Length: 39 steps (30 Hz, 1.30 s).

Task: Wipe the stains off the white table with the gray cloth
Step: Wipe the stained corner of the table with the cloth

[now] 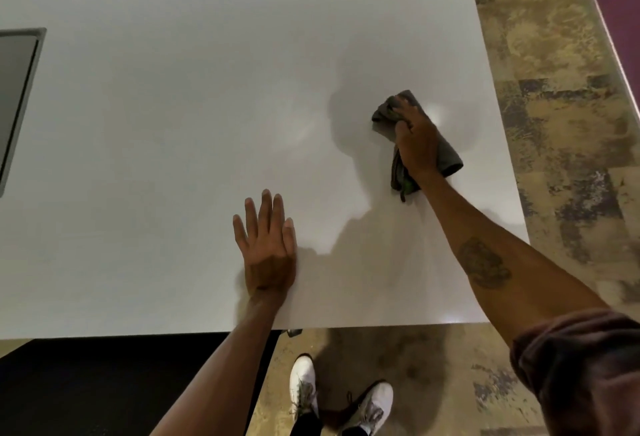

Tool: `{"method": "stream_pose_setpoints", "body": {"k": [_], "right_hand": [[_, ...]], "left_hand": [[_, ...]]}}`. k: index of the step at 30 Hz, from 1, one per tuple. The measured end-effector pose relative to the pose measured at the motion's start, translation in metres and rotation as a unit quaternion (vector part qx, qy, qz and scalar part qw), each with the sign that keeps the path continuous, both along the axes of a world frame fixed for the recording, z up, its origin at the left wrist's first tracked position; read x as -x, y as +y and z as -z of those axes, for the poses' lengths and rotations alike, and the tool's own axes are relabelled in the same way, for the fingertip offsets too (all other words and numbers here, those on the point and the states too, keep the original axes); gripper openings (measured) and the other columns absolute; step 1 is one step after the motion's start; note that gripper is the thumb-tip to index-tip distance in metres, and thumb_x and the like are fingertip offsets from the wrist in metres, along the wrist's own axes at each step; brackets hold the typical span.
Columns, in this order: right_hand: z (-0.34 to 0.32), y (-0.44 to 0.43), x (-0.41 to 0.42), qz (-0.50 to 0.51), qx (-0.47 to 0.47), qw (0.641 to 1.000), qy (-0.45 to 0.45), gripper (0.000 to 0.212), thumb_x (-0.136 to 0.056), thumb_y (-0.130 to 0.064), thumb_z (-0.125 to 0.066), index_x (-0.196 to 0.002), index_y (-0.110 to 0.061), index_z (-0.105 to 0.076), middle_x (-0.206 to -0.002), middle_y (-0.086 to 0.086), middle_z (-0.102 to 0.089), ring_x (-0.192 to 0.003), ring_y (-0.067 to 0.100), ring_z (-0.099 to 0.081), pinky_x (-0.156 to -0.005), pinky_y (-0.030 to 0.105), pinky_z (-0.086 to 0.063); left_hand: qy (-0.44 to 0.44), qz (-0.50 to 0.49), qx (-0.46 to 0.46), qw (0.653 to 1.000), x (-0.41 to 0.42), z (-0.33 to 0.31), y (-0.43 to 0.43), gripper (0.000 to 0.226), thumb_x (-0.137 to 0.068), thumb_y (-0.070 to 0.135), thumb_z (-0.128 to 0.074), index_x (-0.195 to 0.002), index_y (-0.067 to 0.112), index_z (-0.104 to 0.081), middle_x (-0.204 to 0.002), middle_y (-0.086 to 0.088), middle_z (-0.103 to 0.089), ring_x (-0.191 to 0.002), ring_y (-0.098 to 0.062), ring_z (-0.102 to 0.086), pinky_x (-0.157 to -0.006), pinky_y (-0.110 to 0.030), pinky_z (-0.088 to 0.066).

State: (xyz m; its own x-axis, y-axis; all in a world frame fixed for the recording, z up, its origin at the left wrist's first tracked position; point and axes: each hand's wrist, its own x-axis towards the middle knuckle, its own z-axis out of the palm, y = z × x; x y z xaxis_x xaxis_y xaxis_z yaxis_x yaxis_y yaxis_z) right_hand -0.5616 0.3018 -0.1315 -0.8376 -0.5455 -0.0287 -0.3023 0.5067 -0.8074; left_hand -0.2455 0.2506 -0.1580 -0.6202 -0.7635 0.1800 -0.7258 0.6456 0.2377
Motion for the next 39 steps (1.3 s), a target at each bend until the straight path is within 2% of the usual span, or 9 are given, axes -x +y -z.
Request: {"method": "stream_pose_setpoints", "body": {"k": [3, 12, 18, 25, 28, 31, 33, 36, 39], "right_hand": [[-0.004, 0.003, -0.021, -0.099, 0.013, 0.995, -0.025, 0.047, -0.090, 0.006, -0.042, -0.132, -0.003, -0.060, -0.144, 0.010, -0.054, -0.139, 0.017, -0.042, -0.122, 0.038, -0.027], [0.001, 0.022, -0.138, -0.313, 0.040, 0.949, -0.016, 0.034, -0.091, 0.016, -0.048, -0.121, 0.010, -0.063, -0.139, 0.024, -0.054, -0.136, 0.031, -0.047, -0.120, 0.032, -0.026], [0.000, 0.059, -0.201, -0.345, 0.032, 0.938, 0.013, 0.034, -0.091, 0.012, -0.049, -0.117, 0.002, -0.069, -0.134, 0.016, -0.061, -0.133, 0.028, -0.052, -0.120, 0.035, -0.030], [0.000, 0.108, -0.255, -0.378, -0.008, 0.925, -0.042, 0.033, -0.094, 0.006, -0.050, -0.115, -0.006, -0.072, -0.139, 0.010, -0.059, -0.138, 0.022, -0.047, -0.121, 0.032, -0.029], [-0.007, 0.128, -0.277, -0.354, 0.000, 0.931, -0.094, 0.031, -0.093, 0.006, -0.052, -0.113, -0.005, -0.073, -0.136, 0.005, -0.062, -0.133, 0.010, -0.049, -0.118, 0.020, -0.029], [-0.013, 0.142, -0.294, -0.280, 0.028, 0.933, -0.224, 0.031, -0.092, 0.010, -0.049, -0.113, 0.002, -0.070, -0.134, 0.005, -0.062, -0.129, 0.010, -0.053, -0.111, 0.013, -0.035], [-0.022, 0.148, -0.296, -0.190, 0.058, 0.923, -0.331, 0.036, -0.089, 0.018, -0.045, -0.117, 0.008, -0.066, -0.134, 0.013, -0.061, -0.126, 0.018, -0.055, -0.107, 0.018, -0.041], [-0.039, 0.153, -0.291, -0.070, 0.094, 0.904, -0.412, 0.045, -0.084, 0.020, -0.044, -0.122, 0.006, -0.062, -0.125, 0.008, -0.061, -0.119, 0.020, -0.054, -0.087, 0.007, -0.048], [-0.061, 0.156, -0.281, -0.018, 0.120, 0.897, -0.424, 0.048, -0.085, 0.014, -0.046, -0.130, 0.001, -0.059, -0.132, 0.014, -0.060, -0.118, 0.025, -0.056, -0.097, 0.021, -0.048]], "left_hand": [[0.012, 0.003, -0.044, 0.999, 0.001, -0.003, 0.001, 0.049, -0.107, 0.018, -0.047, -0.155, 0.005, -0.044, -0.165, -0.014, -0.034, -0.155, -0.041, -0.026, -0.124, -0.064, -0.021], [0.055, -0.027, -0.181, 0.982, -0.003, -0.010, -0.007, 0.063, -0.108, 0.041, -0.012, -0.156, 0.015, -0.043, -0.168, -0.001, -0.031, -0.160, -0.026, -0.014, -0.130, -0.050, -0.001], [0.072, 0.005, -0.213, 0.974, -0.012, -0.014, -0.011, 0.050, -0.111, 0.017, -0.023, -0.153, 0.006, -0.046, -0.165, -0.012, -0.036, -0.159, -0.034, -0.019, -0.130, -0.052, -0.004], [0.093, -0.016, -0.384, 0.918, -0.019, -0.039, -0.006, 0.052, -0.114, 0.031, -0.018, -0.161, 0.012, -0.032, -0.171, -0.004, -0.021, -0.161, -0.022, -0.004, -0.129, -0.039, 0.008], [0.042, -0.030, -0.401, 0.915, -0.021, -0.051, 0.004, 0.054, -0.114, 0.034, -0.018, -0.163, 0.013, -0.027, -0.171, -0.010, -0.020, -0.161, -0.029, -0.008, -0.129, -0.044, 0.000], [-0.032, -0.043, -0.418, 0.907, -0.023, -0.065, 0.007, 0.056, -0.113, 0.038, -0.021, -0.163, 0.014, -0.026, -0.166, -0.021, -0.027, -0.151, -0.045, -0.029, -0.123, -0.051, -0.025], [-0.039, -0.051, -0.430, 0.901, -0.021, -0.080, 0.013, 0.054, -0.113, 0.038, -0.024, -0.154, 0.008, -0.043, -0.156, -0.024, -0.044, -0.142, -0.042, -0.045, -0.112, -0.043, -0.036], [-0.067, -0.078, -0.432, 0.896, -0.019, -0.103, 0.027, 0.055, -0.111, 0.040, -0.027, -0.133, 0.005, -0.062, -0.137, -0.021, -0.062, -0.126, -0.038, -0.058, -0.096, -0.037, -0.042], [-0.089, -0.116, -0.458, 0.877, -0.023, -0.121, 0.038, 0.058, -0.105, 0.052, -0.038, -0.117, 0.003, -0.066, -0.117, -0.019, -0.070, -0.103, -0.038, -0.070, -0.093, -0.039, -0.056]]}}
